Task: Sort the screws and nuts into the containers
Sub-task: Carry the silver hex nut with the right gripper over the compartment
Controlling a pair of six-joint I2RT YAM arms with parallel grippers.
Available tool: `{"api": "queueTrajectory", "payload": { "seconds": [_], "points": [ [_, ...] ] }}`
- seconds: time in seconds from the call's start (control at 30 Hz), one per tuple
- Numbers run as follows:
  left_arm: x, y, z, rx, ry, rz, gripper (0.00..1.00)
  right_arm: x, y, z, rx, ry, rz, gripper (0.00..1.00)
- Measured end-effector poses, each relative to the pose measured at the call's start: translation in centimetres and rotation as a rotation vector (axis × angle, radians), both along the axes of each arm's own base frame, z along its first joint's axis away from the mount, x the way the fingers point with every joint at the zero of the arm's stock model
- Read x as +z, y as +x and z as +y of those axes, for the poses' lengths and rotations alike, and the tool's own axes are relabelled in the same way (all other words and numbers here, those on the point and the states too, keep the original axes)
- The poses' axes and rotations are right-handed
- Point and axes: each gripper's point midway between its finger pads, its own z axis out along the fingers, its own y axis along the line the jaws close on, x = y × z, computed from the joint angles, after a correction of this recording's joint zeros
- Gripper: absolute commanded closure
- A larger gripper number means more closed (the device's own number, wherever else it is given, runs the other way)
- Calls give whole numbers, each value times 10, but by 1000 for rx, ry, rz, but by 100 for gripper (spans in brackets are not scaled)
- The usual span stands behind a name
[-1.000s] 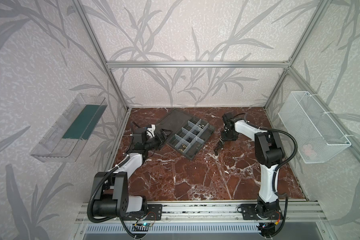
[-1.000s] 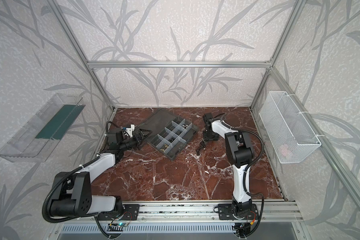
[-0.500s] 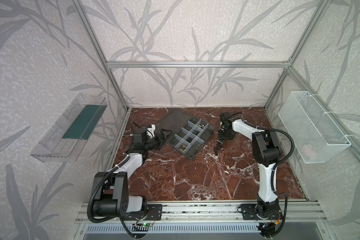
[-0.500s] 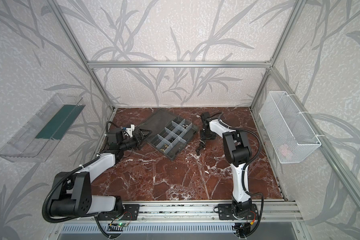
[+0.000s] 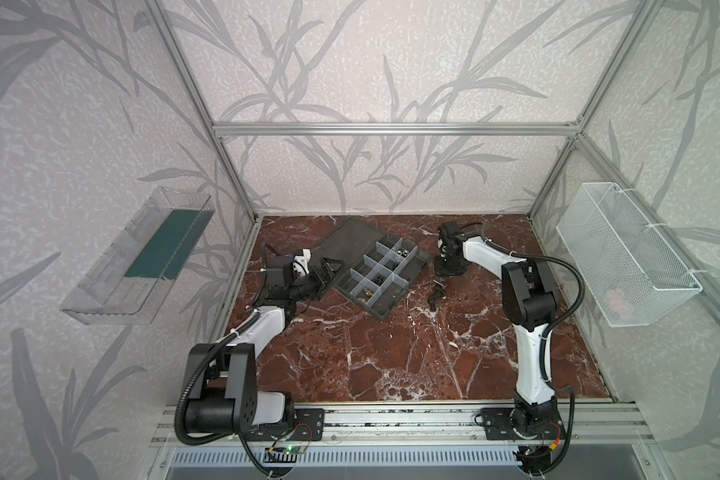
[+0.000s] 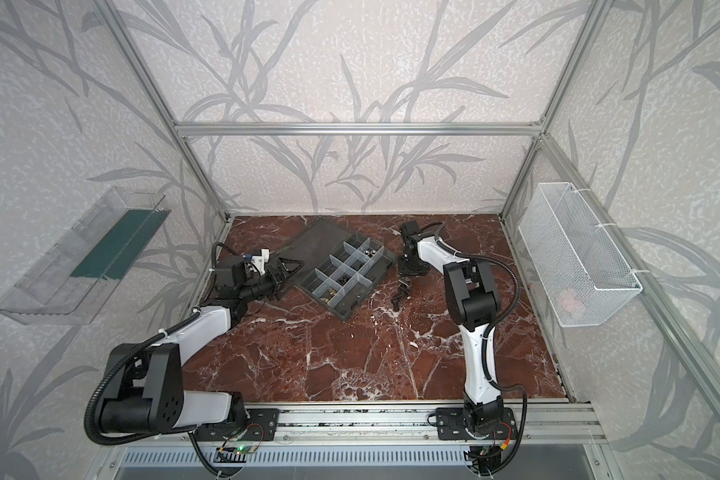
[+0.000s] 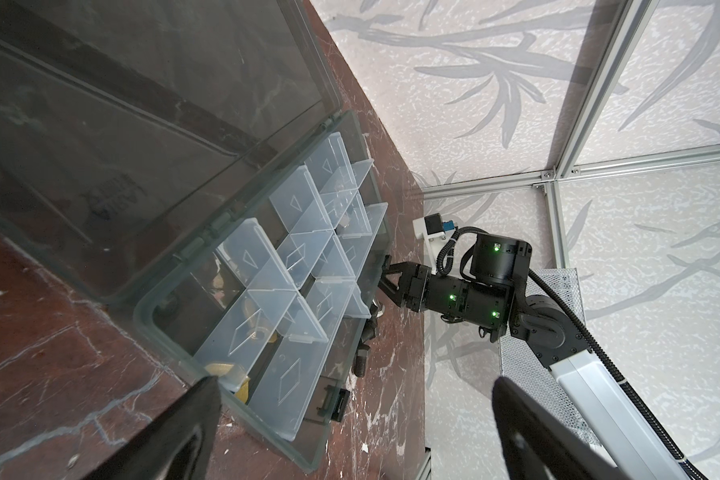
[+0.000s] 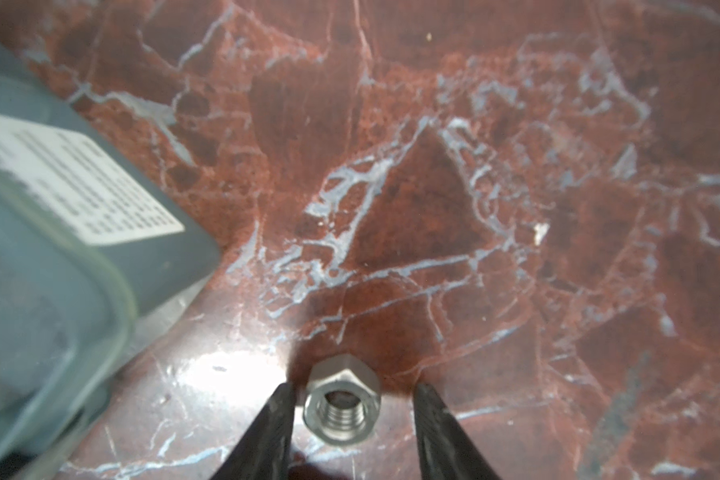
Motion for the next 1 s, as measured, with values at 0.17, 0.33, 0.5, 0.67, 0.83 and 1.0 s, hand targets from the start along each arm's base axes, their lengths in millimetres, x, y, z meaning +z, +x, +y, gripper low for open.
{"api": "queueTrajectory", "payload": {
  "seconds": [0.17,0.33,0.5,0.67,0.83,1.0],
  "points": [
    [-2,1,0,0,0,4,0,0,2,2,-4,9,-6,55],
    [-3,1,0,0,0,8,1,0,6,3,-6,12,-13,62],
    [-3,1,0,0,0,8,1,0,7,3,-8,12,-15,78],
    [-3,1,0,0,-1,8,1,0,7,3,-8,13,-15,86],
    [-3,1,0,1,-1,8,1,0,8,3,-8,13,-17,89],
    [-3,1,0,0,-1,8,1,1,8,3,-7,14,-18,90]
  ]
}}
